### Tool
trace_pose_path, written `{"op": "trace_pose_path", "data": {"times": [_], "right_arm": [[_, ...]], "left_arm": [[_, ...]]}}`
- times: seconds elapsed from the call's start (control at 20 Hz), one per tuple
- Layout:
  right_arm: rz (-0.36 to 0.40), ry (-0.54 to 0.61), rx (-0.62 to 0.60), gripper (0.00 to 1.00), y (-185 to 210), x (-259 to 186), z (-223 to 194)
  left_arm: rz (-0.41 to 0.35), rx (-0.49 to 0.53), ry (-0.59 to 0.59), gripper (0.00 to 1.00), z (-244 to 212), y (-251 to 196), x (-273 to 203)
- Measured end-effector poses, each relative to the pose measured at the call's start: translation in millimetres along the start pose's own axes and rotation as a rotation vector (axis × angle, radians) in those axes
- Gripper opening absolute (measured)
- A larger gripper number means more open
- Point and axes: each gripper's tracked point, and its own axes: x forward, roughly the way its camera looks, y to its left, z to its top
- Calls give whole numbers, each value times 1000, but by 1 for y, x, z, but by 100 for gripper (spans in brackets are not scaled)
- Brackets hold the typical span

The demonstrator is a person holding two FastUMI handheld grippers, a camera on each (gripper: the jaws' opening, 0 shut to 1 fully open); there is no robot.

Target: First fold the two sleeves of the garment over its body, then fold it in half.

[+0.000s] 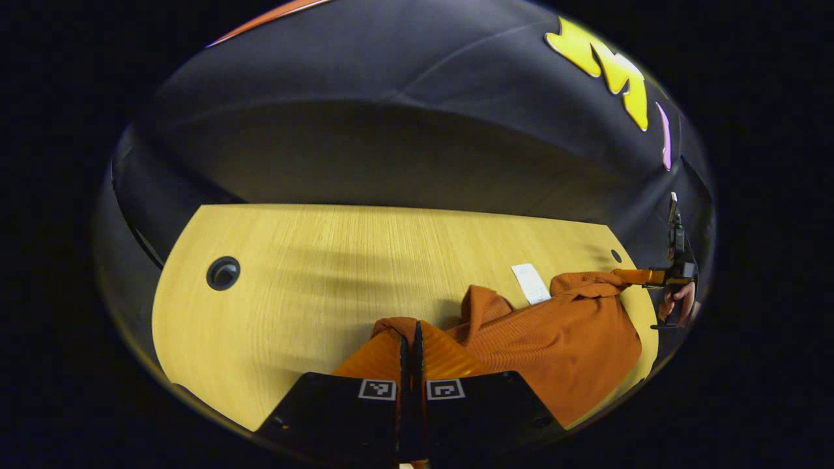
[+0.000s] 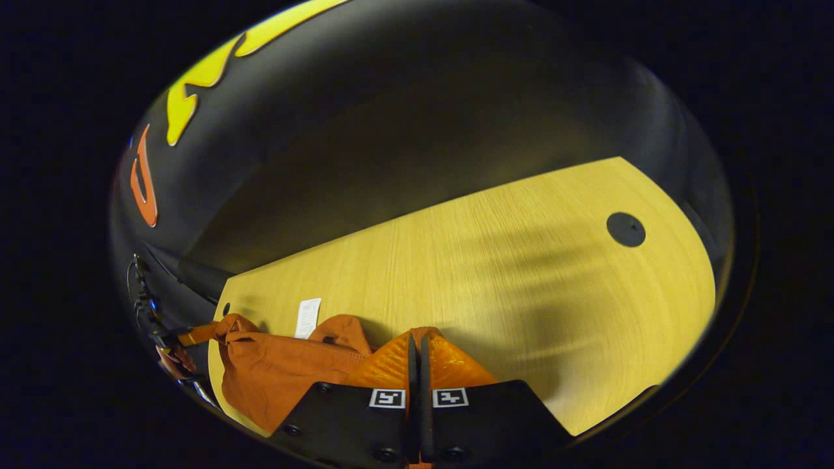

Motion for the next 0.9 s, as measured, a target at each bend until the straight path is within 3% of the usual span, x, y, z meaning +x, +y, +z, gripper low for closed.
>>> {"op": "trace_pose_path", "data": {"times": [0.1,0.15,0.3,0.4,0.45,0.55,0.75,0.9], "right_arm": [[-1,-6,7,4,1,-1,2],[-5,-12,-6,4,0,-1,1],[-26,-46,-48,19,-12,-1,10],[-39,-99,-51,37,-18,-10,31],[-53,-121,-60,61,-20,-13,40],[-84,-144,-98,58,-24,-24,44],[-104,-245,-174,86,-3,-72,65],[-89,-373,-241,86,39,-143,73]], "left_arm": [[-6,-25,4,6,-6,1,11],[2,-26,17,12,-11,4,13],[44,-9,13,26,-10,9,13],[119,34,-51,75,9,26,-3],[122,43,-77,100,18,26,-5],[128,43,-104,100,28,18,-19],[151,-27,-216,98,55,1,-70],[161,-34,-360,98,82,-18,-135]]}}
